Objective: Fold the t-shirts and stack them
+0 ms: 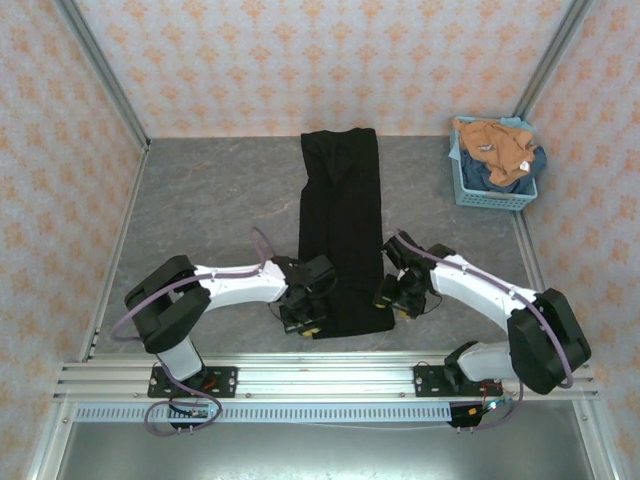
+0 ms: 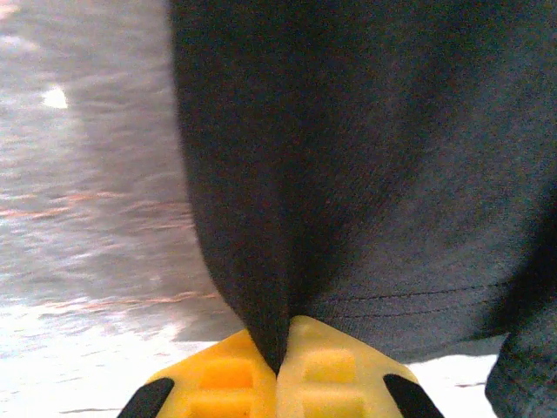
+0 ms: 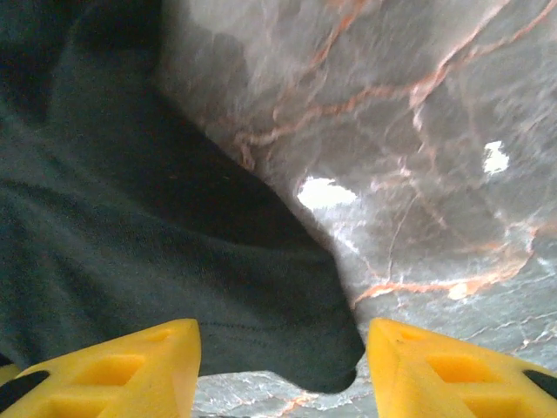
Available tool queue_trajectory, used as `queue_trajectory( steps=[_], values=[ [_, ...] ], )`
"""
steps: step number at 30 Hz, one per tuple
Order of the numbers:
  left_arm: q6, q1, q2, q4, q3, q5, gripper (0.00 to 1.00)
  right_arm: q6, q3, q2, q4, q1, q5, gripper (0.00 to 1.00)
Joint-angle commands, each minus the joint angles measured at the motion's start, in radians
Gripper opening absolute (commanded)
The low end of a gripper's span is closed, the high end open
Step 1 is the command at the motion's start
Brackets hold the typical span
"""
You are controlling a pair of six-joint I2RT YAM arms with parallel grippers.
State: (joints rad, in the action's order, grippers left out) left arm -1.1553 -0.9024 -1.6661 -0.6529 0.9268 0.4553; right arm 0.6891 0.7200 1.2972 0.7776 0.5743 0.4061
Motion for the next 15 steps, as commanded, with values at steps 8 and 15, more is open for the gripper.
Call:
queue_trajectory(
  steps=[8, 15],
  values=[
    [0.100, 0.014, 0.028, -0.065, -0.053, -0.036, 0.00, 0.133, -0.064, -0.015, -0.058, 0.100, -0.019, 0.54],
    [0.123, 0.019, 0.015, -0.068, -0.045, -0.024, 0.00, 0.204, -0.096, 0.006, -0.073, 0.155, -0.024, 0.51]
  ],
)
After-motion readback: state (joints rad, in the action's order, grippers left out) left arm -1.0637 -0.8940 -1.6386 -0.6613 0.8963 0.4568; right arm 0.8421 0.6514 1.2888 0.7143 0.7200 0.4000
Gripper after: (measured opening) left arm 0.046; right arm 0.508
